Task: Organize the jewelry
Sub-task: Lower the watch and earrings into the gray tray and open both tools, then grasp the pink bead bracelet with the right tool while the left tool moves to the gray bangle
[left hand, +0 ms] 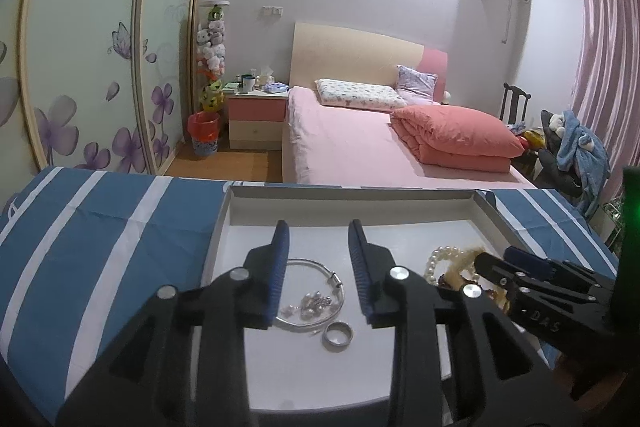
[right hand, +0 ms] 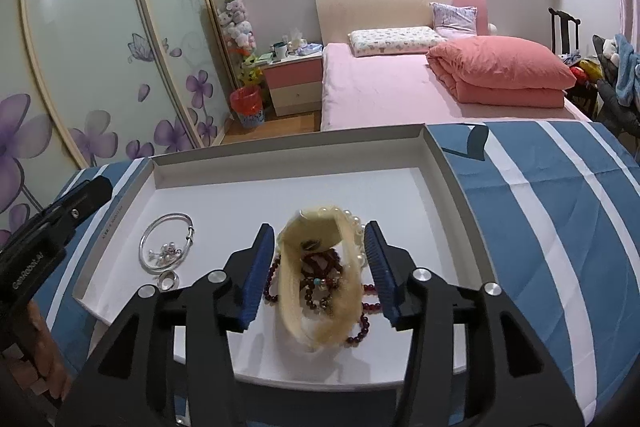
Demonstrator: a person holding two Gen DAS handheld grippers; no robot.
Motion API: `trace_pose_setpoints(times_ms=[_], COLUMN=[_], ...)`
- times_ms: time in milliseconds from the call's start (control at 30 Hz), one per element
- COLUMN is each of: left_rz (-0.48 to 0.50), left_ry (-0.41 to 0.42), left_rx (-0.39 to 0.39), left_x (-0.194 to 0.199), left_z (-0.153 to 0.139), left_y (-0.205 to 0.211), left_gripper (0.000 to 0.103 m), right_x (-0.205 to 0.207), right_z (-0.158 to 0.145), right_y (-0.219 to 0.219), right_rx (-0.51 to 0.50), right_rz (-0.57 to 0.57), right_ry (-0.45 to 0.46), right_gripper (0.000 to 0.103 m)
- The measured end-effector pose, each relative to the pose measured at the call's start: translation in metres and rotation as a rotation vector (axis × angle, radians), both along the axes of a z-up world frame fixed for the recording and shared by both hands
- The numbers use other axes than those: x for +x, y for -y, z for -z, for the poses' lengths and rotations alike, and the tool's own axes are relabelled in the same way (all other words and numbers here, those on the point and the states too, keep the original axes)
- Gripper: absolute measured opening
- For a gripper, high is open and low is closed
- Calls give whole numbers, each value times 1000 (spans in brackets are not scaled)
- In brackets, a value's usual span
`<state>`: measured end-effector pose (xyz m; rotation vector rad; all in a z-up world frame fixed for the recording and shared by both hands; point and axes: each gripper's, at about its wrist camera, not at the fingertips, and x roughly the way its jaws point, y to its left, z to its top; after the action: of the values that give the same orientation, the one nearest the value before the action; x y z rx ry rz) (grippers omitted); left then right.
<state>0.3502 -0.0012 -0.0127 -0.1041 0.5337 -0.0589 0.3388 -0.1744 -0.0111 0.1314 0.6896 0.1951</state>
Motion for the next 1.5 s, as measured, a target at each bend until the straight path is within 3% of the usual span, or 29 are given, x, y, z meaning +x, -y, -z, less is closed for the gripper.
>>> trace_pose_setpoints(times_ms=[467,733,1067,1500], left_rz=[-9,23,63,101], left_ry=[8,-13,-87,-164], left_rx=[-30,-34,-26,-12], left_x=[-31,-84,-142,-156], left_z=[-14,-14,6,30], left_y=[-8,-12,-9,3], left_gripper=[32,41,49,54], right_x=[-32,-79,-129,-140], right_z=[-17,-23,5,30], right_y=[12,31,49,45], right_rx=[18,7,-19,-23], right_rz=[-4,-14,2,-31], right_ry=[33,45,-23,-103], right_gripper=[49,49,49,49])
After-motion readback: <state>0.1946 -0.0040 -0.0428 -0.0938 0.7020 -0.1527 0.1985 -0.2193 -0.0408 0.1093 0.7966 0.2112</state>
